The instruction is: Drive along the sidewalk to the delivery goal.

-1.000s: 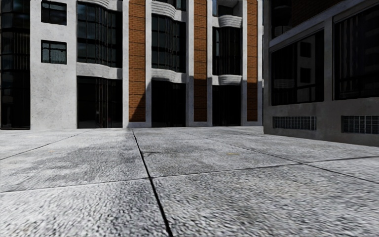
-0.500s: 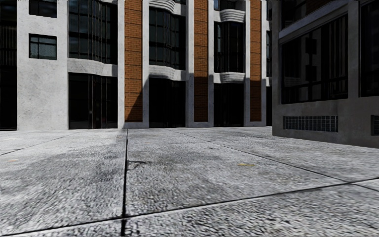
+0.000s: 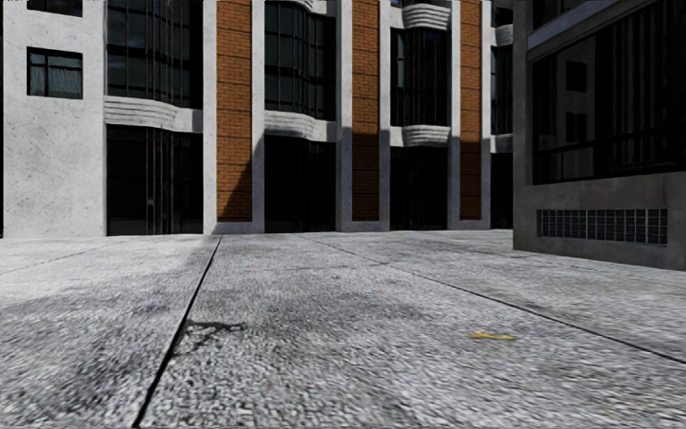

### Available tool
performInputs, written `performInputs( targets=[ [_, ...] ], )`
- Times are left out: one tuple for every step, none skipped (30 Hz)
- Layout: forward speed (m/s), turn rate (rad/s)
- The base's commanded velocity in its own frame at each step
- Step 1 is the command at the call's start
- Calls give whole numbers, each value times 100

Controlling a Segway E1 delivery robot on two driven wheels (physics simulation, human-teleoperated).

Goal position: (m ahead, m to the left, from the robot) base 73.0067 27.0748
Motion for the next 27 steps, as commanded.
performInputs(
  targets=[
    [200,0],
    [200,0],
    [200,0],
    [200,0],
    [200,0],
    [200,0],
    [200,0],
    [200,0],
    [200,0],
    [200,0],
    [200,0],
    [200,0],
    [200,0],
    [200,0],
    [200,0],
    [200,0],
    [200,0],
    [200,0],
    [200,0],
    [200,0],
    [200,0],
    [200,0],
    [200,0],
    [200,0],
    [200,0],
    [200,0],
    [200,0]
  ],
)
